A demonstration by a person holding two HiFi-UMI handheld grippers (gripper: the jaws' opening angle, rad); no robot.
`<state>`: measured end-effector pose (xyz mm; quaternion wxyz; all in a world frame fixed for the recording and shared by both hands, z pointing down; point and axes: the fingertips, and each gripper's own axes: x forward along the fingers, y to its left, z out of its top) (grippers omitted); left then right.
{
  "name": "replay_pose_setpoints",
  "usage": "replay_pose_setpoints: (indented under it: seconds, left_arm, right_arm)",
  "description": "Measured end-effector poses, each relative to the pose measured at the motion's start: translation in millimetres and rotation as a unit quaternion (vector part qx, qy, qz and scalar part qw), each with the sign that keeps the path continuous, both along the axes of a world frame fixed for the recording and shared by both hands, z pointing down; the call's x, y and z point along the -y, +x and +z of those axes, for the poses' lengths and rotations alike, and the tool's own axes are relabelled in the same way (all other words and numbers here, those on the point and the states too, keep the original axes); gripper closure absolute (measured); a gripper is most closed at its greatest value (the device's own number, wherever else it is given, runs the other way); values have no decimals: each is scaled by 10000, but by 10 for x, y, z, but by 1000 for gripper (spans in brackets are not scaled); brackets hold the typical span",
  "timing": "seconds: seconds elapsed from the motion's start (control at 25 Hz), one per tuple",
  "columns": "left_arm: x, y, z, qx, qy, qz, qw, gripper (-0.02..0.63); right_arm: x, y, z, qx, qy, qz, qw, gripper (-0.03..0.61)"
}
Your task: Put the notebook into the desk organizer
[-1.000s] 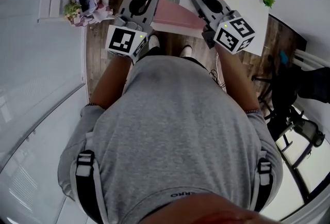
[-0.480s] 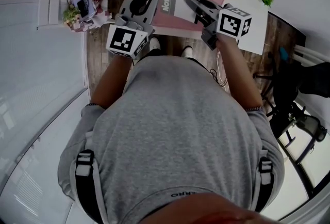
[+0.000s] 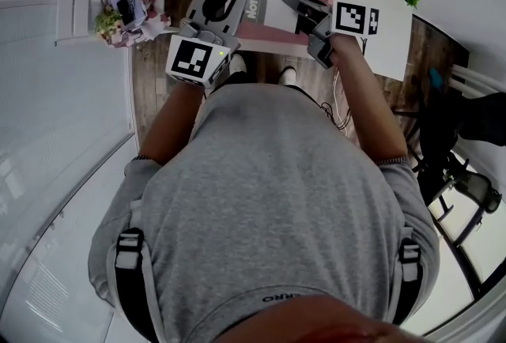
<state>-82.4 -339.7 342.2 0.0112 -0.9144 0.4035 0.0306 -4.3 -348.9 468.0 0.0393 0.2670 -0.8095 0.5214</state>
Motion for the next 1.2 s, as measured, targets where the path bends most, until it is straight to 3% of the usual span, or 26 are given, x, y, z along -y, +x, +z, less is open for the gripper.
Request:
replay_pose_setpoints:
  seconds: [0.24,0.36,0.68,0.76,1.2]
  left_arm:
    - [-2,-58,21,-48,-74,-37,10000,594]
    - [-1,-60,46,-57,-79,-2,10000,594]
    - [11,-85,72,-71,-96,6,9999,594]
    - [14,-81,67,-74,-92,8,9999,594]
    - [0,-129,61,-108,-113,38,9999,594]
  right_arm:
    - [15,-70,225,-405,-168,-232,9988,563]
    - [34,-69,341,-832,-78,-296,9961,561]
    - [86,-26,492,-1326,-26,-197,9910,555]
    - [77,-13,507,-1499,58,-248,9884,514]
    - [12,-69,715,-2965,900,-741,9479,377]
